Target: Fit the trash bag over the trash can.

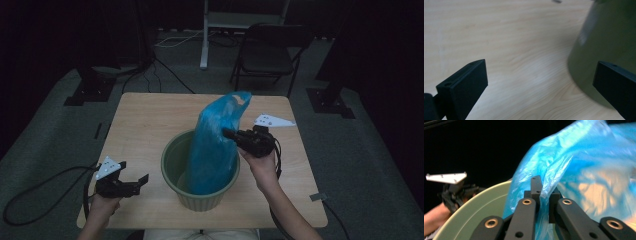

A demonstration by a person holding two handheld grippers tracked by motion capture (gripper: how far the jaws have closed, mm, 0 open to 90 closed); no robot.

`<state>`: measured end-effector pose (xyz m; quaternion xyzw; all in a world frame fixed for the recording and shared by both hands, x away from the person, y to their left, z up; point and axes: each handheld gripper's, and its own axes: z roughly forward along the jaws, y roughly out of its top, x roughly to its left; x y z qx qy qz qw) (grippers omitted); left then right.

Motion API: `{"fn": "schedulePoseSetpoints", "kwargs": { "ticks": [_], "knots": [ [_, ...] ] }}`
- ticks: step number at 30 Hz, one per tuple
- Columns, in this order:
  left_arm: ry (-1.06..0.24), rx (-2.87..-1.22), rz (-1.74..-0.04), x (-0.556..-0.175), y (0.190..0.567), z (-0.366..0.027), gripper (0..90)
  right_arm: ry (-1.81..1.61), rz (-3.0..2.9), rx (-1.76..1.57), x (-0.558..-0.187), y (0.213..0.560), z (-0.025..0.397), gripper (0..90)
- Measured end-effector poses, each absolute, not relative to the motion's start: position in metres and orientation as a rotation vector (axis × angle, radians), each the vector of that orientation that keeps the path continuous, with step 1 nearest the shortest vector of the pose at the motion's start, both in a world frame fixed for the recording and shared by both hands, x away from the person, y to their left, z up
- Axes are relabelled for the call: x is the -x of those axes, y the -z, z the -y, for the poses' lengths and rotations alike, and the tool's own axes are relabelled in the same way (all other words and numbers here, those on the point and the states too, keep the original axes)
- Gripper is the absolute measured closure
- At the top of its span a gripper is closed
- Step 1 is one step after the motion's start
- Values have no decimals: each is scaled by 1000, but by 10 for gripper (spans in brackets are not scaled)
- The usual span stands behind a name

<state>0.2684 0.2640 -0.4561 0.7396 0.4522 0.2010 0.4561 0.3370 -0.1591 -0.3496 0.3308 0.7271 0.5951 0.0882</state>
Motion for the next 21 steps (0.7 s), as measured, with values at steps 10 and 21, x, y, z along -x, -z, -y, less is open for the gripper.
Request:
{"fn": "schedulePoseSetpoints", "kwargs": {
  "ticks": [10, 21],
  "knots": [
    [-556, -1833, -973, -282, 375, -240, 3, -1787, -2308, -826, -323, 354, 138, 884],
    [-404, -1840, -869, -324, 327, -178, 3, -1765, -2340, -780, -318, 355, 126, 868]
  ]
}}
